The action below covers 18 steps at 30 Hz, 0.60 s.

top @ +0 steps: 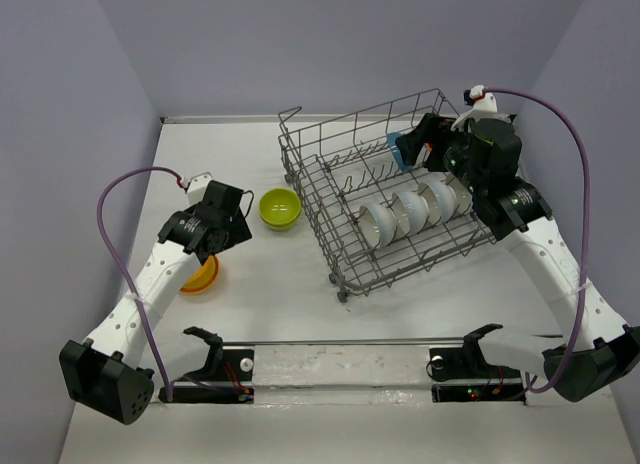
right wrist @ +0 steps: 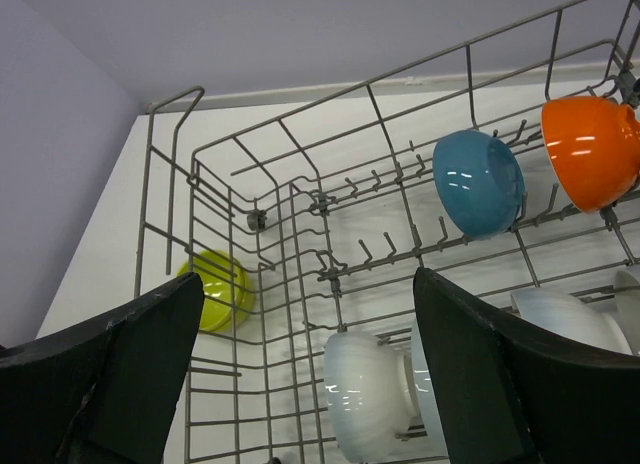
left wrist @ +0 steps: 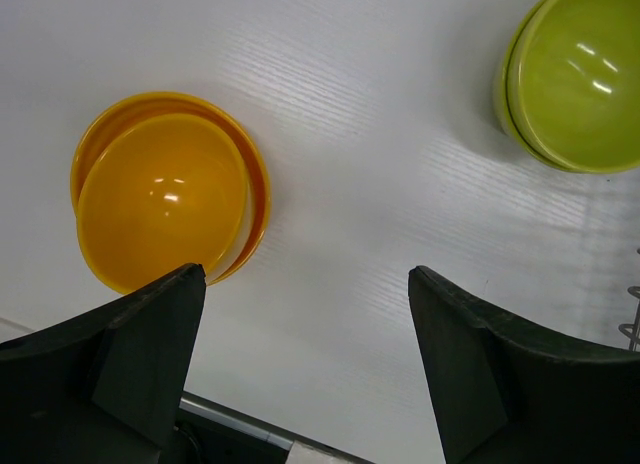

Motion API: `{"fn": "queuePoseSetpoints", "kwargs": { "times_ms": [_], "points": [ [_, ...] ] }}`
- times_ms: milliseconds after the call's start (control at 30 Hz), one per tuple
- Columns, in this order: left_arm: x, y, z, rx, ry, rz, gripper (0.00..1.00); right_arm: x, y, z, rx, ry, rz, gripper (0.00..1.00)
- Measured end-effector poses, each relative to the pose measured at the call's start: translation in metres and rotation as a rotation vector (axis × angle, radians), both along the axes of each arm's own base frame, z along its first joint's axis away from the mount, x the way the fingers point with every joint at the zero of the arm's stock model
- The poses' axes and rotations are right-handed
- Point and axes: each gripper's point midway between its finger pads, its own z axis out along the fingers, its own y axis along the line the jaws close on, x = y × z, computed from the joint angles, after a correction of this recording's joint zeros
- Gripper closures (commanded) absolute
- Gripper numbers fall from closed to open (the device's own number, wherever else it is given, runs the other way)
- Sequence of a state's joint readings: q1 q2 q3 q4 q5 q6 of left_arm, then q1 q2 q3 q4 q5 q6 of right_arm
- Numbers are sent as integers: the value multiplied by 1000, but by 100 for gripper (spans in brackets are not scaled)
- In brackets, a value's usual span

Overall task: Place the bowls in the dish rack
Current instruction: Pick up the bowl from the bowl.

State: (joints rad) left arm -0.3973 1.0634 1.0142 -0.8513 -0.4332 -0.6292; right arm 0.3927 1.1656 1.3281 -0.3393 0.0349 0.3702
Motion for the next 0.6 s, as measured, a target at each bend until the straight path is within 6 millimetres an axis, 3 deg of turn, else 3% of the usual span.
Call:
{"fn": "queuePoseSetpoints", "kwargs": {
  "times_ms": [367, 600],
  "points": [
    [-10, 1, -15, -31, 28, 45, 7, -2, 5, 1, 7, -4, 30, 9],
    [-16, 7, -24, -28, 54, 74, 7, -3, 8, -14, 1, 26, 50, 8]
  ]
}}
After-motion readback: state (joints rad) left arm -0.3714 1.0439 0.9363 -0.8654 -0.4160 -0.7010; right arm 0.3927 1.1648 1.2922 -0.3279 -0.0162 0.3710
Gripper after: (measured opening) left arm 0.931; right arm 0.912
